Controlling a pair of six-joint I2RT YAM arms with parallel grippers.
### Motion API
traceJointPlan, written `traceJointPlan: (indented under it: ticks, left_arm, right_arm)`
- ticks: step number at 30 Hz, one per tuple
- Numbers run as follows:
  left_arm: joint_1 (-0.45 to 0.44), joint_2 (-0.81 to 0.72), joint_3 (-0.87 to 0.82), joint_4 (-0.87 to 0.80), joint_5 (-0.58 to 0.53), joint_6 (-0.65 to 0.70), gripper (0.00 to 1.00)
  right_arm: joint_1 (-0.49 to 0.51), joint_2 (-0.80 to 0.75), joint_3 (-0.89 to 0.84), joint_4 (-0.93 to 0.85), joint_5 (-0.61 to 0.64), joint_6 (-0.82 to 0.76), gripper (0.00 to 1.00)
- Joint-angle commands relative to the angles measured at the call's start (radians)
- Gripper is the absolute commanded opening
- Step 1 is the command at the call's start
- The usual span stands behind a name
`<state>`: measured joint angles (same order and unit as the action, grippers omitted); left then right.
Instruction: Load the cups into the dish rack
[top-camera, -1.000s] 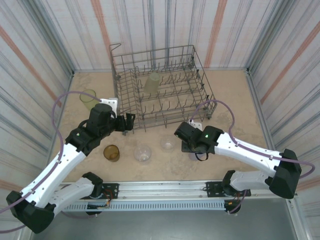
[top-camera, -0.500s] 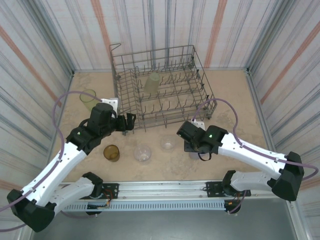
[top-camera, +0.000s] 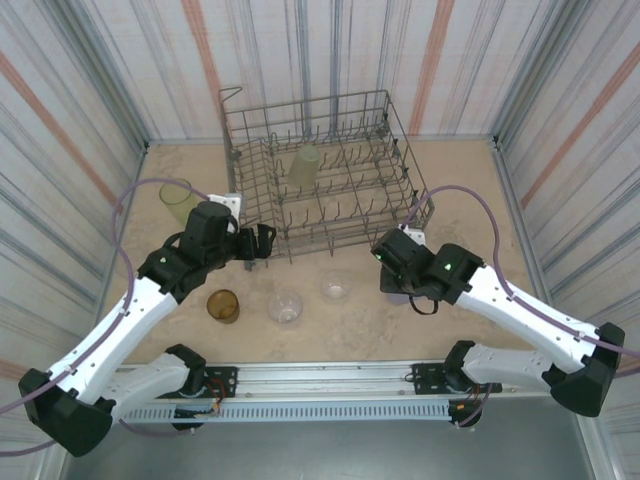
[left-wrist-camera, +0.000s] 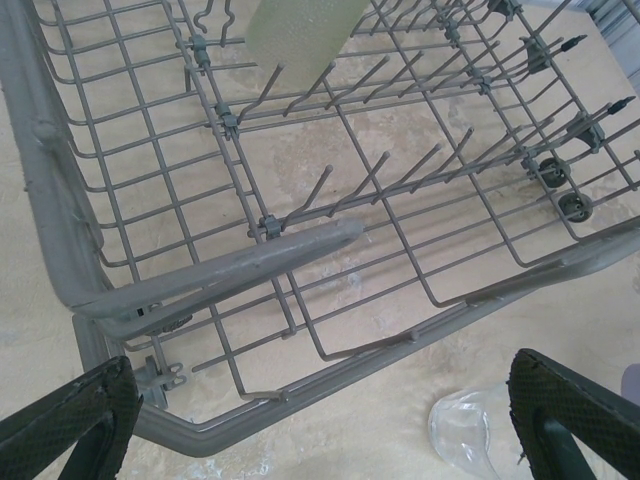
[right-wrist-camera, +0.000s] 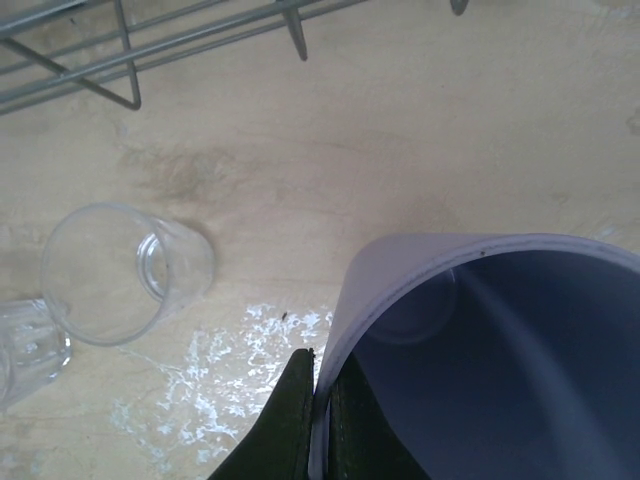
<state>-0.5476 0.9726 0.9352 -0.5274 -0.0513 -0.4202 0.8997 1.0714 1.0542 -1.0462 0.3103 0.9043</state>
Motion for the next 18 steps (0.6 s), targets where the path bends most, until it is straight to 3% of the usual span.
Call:
traceJointPlan:
  ticks: [1,12,18]
  left_arm:
    - [-0.004,0.003,0.032,0.002,0.007,0.01,0.99]
    - [-0.003,-0.005,0.032,-0.001,0.005,0.018,0.99]
    - [-0.003,-0.003,0.039,-0.005,-0.009,0.033,0.99]
  right_arm:
    - [-0.027,-0.025,0.045,-0.051,0.013,-0.044,0.0]
    - [-0.147,-0.049,0.123,-0.137,0.034,-0.145,0.0]
    - [-0.28,-0.068,0.192,-0.173,0.026,-0.244,0.0]
